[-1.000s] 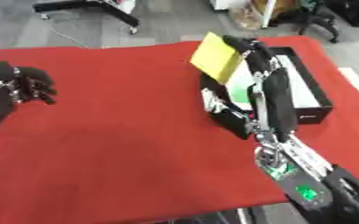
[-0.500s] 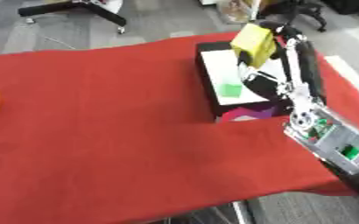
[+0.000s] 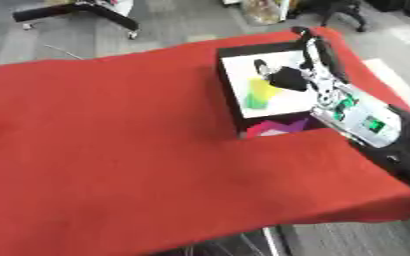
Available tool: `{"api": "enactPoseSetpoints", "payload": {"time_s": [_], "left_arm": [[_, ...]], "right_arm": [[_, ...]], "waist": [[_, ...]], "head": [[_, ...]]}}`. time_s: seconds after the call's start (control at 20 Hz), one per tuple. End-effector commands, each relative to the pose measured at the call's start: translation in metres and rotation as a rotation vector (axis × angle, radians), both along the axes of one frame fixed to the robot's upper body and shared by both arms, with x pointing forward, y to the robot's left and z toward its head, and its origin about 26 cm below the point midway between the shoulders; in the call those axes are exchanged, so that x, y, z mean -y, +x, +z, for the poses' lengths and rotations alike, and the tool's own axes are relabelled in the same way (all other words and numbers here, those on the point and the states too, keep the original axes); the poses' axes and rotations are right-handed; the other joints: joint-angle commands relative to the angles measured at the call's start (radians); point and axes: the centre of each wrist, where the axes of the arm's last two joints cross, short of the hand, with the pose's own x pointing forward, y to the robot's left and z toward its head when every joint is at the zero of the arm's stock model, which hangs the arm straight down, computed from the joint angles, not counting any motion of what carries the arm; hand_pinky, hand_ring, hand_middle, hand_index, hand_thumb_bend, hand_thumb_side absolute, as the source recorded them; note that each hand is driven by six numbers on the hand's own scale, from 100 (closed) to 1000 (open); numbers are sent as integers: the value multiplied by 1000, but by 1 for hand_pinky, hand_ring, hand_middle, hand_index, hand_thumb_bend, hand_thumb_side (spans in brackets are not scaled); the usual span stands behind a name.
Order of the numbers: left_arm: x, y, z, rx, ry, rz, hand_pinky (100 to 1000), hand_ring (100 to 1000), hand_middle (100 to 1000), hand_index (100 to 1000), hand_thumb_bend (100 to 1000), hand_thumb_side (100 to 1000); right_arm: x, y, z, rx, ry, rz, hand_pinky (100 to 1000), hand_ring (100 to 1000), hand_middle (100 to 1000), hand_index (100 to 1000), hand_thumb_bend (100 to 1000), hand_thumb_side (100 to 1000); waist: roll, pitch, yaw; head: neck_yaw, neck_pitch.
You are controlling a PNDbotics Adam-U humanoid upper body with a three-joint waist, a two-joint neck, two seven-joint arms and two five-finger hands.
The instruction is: Pick up the objects with one hand, pass them to the other hand, and then place them into the box on the other side of the table.
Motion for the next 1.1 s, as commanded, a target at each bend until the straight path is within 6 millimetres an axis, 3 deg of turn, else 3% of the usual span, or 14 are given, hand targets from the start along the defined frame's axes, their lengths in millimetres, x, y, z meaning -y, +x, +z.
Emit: {"api": "enactPoseSetpoints", "payload": {"time_s": [0.05,0.3,0.5,0.55,0.6,0.8,1.0,1.1], "left_arm": [[-3,-3,11,35,11,9,686,674,655,794,100,892],[-4,-4,13,38,27,22,686,674,654,794,100,887],[-9,0,20,55,82,65,684,670,648,790,100,855],[-12,3,23,61,102,81,683,668,646,789,100,897],[-14,7,26,67,121,99,682,667,645,789,100,837],[-26,27,40,97,256,202,686,668,645,790,100,757],[-42,52,55,169,516,335,714,686,667,807,100,572],[-52,68,59,199,700,398,745,706,692,828,100,430]], "right_arm": [[21,6,12,-25,-144,-215,741,1000,841,996,603,432],[17,4,18,83,-242,-288,728,1000,835,994,608,446],[-16,-15,36,273,-262,-236,711,1000,813,987,521,404],[-28,-23,42,328,-256,-205,712,1000,810,986,493,390],[-40,-31,46,374,-248,-174,712,1000,809,986,487,387],[-64,-44,39,521,-229,-49,712,986,791,979,404,386],[-89,-48,13,643,-227,131,729,970,793,971,335,425],[-106,-51,0,692,-219,220,729,963,789,969,264,475]], "waist": [[-5,-10,3],[-9,-10,3],[-7,-9,-7],[-5,-9,-11],[-4,-8,-14],[3,-10,-33],[8,-14,-60],[11,-18,-76]], "head": [[-13,-3],[-11,-3],[11,-3],[20,-3],[30,-3],[109,-3],[240,-3],[324,-3]]}}
